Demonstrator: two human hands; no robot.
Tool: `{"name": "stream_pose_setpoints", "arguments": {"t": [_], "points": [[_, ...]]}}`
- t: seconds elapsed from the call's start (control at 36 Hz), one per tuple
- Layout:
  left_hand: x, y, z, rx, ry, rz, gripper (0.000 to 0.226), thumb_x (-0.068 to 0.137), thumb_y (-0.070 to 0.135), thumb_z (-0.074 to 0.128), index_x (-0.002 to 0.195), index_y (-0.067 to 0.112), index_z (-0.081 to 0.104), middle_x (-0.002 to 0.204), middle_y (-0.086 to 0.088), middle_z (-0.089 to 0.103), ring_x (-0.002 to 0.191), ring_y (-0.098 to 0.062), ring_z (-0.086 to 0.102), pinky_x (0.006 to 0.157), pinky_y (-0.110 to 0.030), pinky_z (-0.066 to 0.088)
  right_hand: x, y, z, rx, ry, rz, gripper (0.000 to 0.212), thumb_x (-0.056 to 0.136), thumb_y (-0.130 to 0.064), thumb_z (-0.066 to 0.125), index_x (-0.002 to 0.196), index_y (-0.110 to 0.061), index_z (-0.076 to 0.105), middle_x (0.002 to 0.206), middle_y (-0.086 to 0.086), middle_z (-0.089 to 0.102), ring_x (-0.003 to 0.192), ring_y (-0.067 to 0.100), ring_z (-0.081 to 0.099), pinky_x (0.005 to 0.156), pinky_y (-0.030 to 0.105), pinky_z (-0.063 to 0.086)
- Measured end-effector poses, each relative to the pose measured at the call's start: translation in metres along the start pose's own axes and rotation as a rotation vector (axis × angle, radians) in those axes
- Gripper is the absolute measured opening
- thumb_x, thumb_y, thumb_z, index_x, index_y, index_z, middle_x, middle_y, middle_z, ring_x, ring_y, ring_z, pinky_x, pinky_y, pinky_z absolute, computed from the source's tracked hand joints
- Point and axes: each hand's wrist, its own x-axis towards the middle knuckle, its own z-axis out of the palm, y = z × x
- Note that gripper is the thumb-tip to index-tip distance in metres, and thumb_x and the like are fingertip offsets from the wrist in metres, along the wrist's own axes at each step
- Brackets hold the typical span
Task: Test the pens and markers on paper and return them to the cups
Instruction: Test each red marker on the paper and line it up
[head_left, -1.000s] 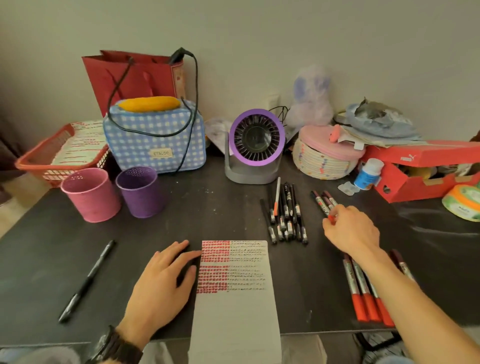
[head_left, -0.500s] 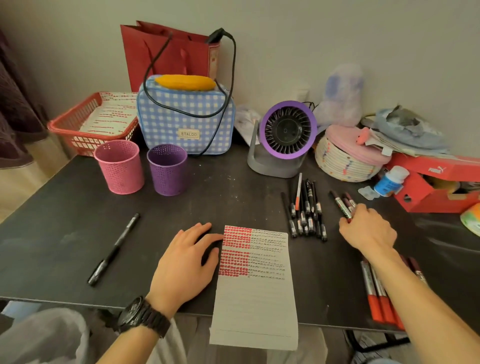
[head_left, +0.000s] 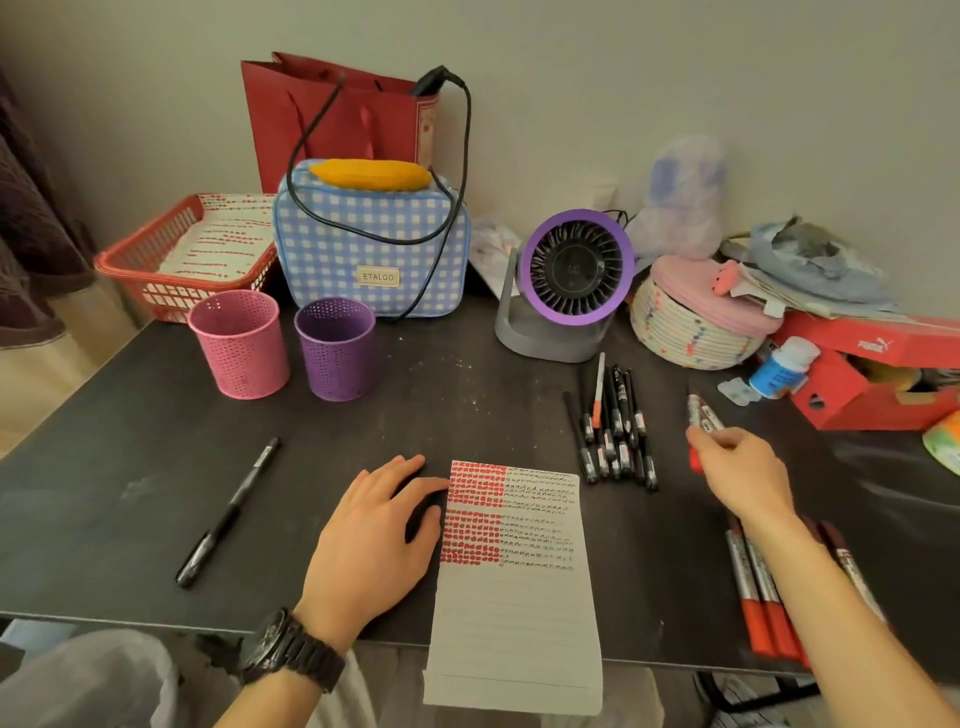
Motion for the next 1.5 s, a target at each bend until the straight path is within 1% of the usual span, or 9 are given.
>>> {"name": "stream_pose_setpoints", "arguments": {"t": [0.11,0.33,0.56,0.81,0.94,1.06,1.17,1.31,1.5], "points": [[0.001,0.0,0.0,0.008,0.001,0.0,0.042,0.099,0.051,0.044,0.141,0.049,0.048,0.158,0.018,0.035,0.15,-0.007,0.024,0.12,-0.031,0.007,-0.049,-0.012,-0.008,0.597,-0.069,0.016,0.029,0.096,-0.037,0.066,0.086,-0.01,0.068,0.058,-0.004,0.056,0.051,0.01,0.049,0.052,0.03,0.042],[-0.001,0.005,-0.003,-0.004,-0.007,-0.007,0.041,0.1,0.05,0.043,0.14,0.049,0.048,0.158,0.018,0.035,0.15,-0.005,0.023,0.12,-0.031,0.006,-0.17,-0.025,-0.003,1.226,-0.434,0.224,0.028,0.079,-0.029,0.065,0.09,-0.004,0.069,0.064,0.002,0.052,0.043,0.011,0.04,0.037,0.022,0.031],[-0.005,0.009,-0.011,-0.065,0.002,-0.049,0.034,0.101,0.042,0.049,0.135,0.043,0.056,0.153,0.017,0.043,0.147,-0.004,0.029,0.121,-0.029,0.013,-0.223,-0.013,0.031,1.239,-0.53,0.408,0.027,0.07,-0.025,0.063,0.086,-0.003,0.068,0.06,0.01,0.058,0.04,0.018,0.053,0.032,0.028,0.041],[-0.046,0.019,-0.016,-0.361,0.133,-0.176,0.025,0.099,0.03,0.058,0.117,0.045,0.063,0.12,0.038,0.056,0.128,0.008,0.045,0.107,-0.029,0.042,-0.256,-0.002,0.037,1.193,-0.563,0.253,0.025,0.08,-0.023,0.06,0.097,-0.005,0.064,0.074,0.012,0.068,0.062,0.03,0.068,0.039,0.03,0.047],[-0.08,0.037,-0.018,-0.513,0.231,-0.196,0.023,0.098,0.022,0.061,0.114,0.038,0.068,0.115,0.026,0.065,0.117,-0.003,0.058,0.099,-0.033,0.049,-0.262,0.0,0.033,1.154,-0.569,0.178,0.008,0.087,-0.012,0.07,0.09,-0.019,0.073,0.093,0.015,0.075,0.087,0.038,0.075,0.05,0.03,0.054],[-0.095,0.063,-0.021,-0.538,0.242,-0.167,0.019,0.095,0.034,0.056,0.109,0.041,0.068,0.115,0.03,0.061,0.118,-0.006,0.059,0.083,-0.019,0.051,-0.264,0.0,0.032,1.115,-0.565,0.102,0.014,0.079,-0.029,0.074,0.092,-0.027,0.077,0.107,0.011,0.077,0.102,0.025,0.074,0.062,0.027,0.058],[-0.097,0.085,-0.019,-0.46,0.216,-0.039,0.021,0.099,0.046,0.046,0.103,0.039,0.065,0.106,0.029,0.063,0.102,-0.007,0.061,0.079,-0.019,0.046,-0.267,0.0,0.036,1.05,-0.545,0.087,0.06,0.064,-0.058,0.087,0.112,-0.026,0.077,0.108,-0.001,0.077,0.096,0.011,0.071,0.065,0.027,0.054],[-0.09,0.104,-0.009,-0.323,0.165,0.011,0.049,0.103,0.053,0.032,0.061,0.032,0.047,0.061,0.014,0.052,0.068,-0.009,0.049,0.057,-0.024,0.037,-0.267,-0.001,0.04,1.047,-0.556,0.008,0.063,0.06,-0.061,0.089,0.11,-0.024,0.077,0.107,0.001,0.077,0.09,0.007,0.07,0.068,0.022,0.051],[-0.093,0.102,0.005,-0.208,0.247,0.024,0.064,0.105,0.047,0.031,0.052,0.016,0.05,0.048,0.007,0.048,0.056,-0.015,0.047,0.047,-0.04,0.043,-0.261,-0.026,0.035,1.664,-0.487,0.344,0.018,0.083,-0.029,0.069,0.07,-0.017,0.068,0.074,0.001,0.062,0.071,0.016,0.065,0.068,0.027,0.057]]}}
